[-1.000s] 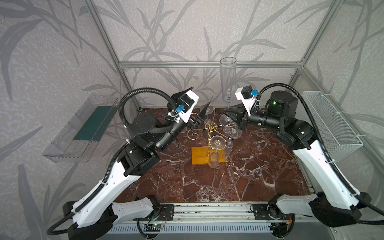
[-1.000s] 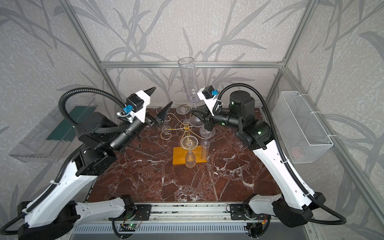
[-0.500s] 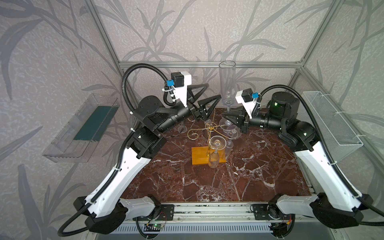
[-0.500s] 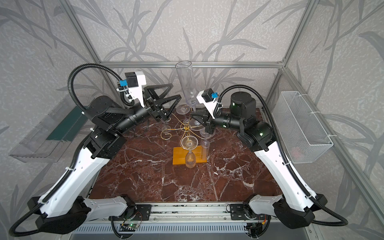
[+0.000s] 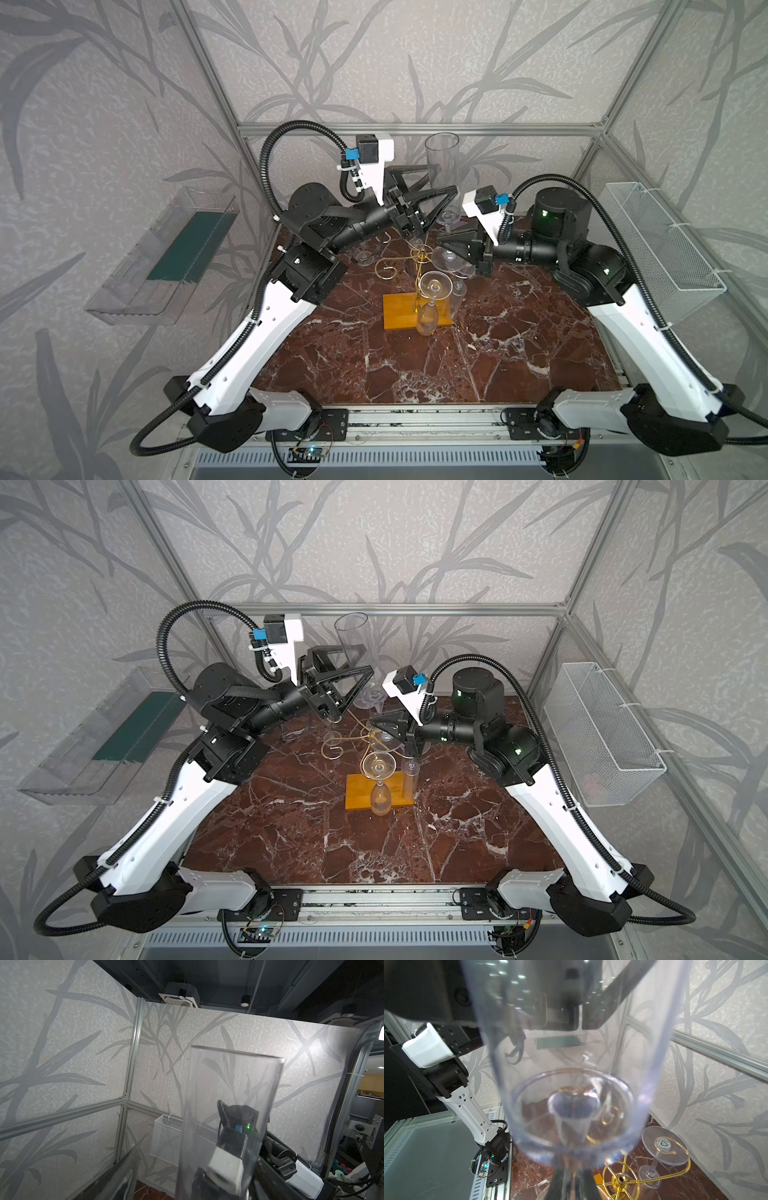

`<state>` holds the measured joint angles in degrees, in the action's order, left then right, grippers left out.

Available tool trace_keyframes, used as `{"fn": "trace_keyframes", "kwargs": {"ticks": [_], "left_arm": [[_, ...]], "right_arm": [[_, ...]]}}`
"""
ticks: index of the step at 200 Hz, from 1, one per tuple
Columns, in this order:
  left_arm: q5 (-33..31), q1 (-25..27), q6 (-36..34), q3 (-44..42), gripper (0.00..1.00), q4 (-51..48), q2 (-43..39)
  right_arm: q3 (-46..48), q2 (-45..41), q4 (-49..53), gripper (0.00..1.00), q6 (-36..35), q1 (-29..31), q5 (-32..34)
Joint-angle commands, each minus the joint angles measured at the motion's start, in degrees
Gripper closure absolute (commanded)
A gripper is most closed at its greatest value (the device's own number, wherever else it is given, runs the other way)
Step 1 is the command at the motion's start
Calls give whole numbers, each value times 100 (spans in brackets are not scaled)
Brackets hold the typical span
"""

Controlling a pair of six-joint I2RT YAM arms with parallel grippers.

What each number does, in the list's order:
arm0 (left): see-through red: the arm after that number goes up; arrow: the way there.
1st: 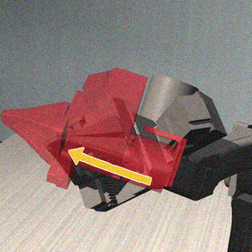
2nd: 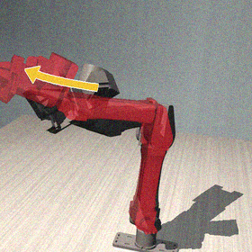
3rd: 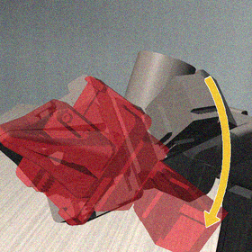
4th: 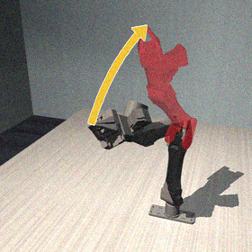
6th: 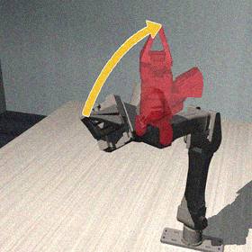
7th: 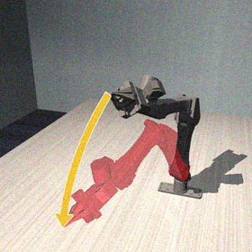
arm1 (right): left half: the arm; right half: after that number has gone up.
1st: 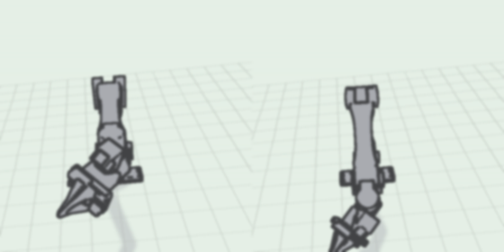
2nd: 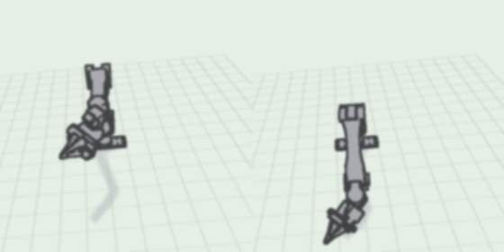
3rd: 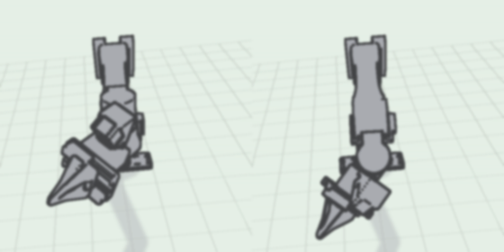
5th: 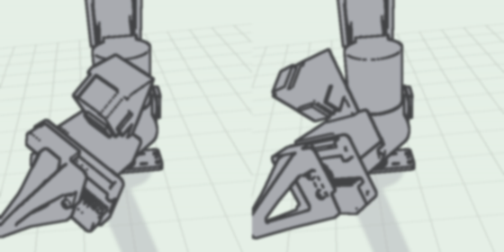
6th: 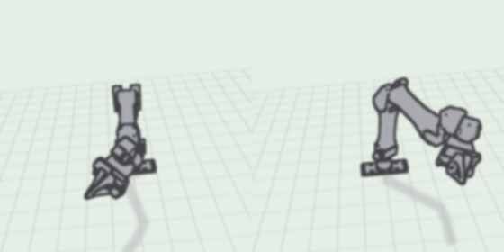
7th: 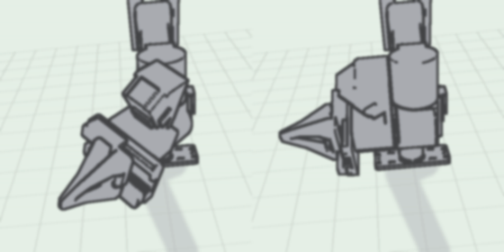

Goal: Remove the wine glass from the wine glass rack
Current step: 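Grasp the upright glass bowl from above with the left gripper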

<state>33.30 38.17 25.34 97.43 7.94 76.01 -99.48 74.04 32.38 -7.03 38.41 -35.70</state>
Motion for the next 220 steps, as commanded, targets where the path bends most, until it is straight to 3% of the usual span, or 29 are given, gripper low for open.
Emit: {"fn": "trace_keyframes", "kwargs": {"ticks": [1, 42, 112, 164, 181, 197, 220], "left_arm": [[168, -29, 126, 129, 20, 380, 19], [374, -29, 293, 213, 25, 550, 128], [432, -25, 175, 196, 63, 345, 78], [379, -29, 111, 90, 73, 446, -28], [362, -26, 64, 83, 74, 387, -50], [279, -27, -59, 58, 74, 335, -111], [118, -25, -404, 46, 73, 71, -260]], "right_arm": [[-139, 60, 145, 100, -105, 126, -220], [-196, 126, 296, 100, -160, 201, -141], [-259, 180, 313, 100, -148, 229, -42], [-273, 190, 257, 100, -115, 246, 10], [-265, 172, 191, 79, -57, 246, 156], [-280, 122, 158, 50, -40, 246, 239], [-539, 92, 238, 32, -18, 247, 110]]}}
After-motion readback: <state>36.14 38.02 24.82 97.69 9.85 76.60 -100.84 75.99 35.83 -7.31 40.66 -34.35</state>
